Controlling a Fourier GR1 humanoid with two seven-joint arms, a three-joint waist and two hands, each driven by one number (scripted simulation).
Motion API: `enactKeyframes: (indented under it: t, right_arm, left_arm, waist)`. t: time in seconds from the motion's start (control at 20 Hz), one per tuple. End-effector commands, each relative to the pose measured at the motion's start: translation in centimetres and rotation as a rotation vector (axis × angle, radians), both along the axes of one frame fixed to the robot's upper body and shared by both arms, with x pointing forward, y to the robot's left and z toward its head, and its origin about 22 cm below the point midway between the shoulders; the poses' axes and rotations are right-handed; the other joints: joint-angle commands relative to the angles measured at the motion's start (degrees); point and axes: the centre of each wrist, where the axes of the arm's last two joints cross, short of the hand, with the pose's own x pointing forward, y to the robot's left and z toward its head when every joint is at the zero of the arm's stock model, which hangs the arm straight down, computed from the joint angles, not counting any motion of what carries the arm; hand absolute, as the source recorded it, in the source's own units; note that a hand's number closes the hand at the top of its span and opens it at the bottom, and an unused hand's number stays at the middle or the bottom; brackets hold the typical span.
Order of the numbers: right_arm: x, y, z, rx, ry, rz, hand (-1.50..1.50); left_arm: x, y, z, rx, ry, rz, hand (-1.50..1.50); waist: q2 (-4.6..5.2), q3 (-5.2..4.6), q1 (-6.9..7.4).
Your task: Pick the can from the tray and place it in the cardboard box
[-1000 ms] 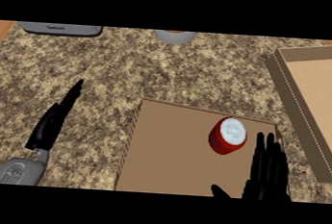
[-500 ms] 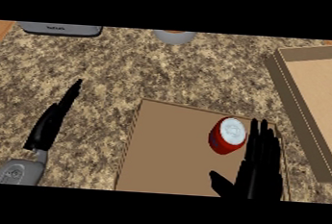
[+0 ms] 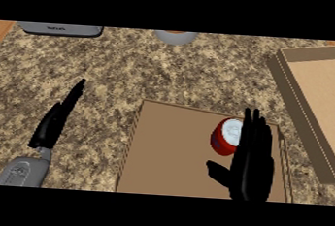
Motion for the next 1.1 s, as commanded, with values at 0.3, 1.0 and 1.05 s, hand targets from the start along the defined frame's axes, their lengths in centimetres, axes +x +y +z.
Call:
enactKeyframes:
  t: [0.3, 1.0, 1.05]
  right_arm:
    - [2.1, -0.2, -2.0, 0.019, 0.027, 0.039, -1.5]
    - [2.0, -1.0, -2.6, -0.261, -0.203, -0.064, 1.5]
    - [3.7, -0.7, -0.6, -0.277, -0.228, -0.101, 1.5]
  left_arm:
    - [0.1, 0.1, 0.9, 0.003, -0.005, -0.017, 0.0]
    - [0.7, -0.3, 1.3, 0.008, 0.003, 0.01, 0.0]
    - [-0.7, -1.1, -0.1, 0.013, 0.009, 0.011, 0.0]
  waist:
    - [0.0, 0.01, 0.07]
    - [-0.05, 0.01, -0.07]
    - [-0.06, 0.0, 0.09]
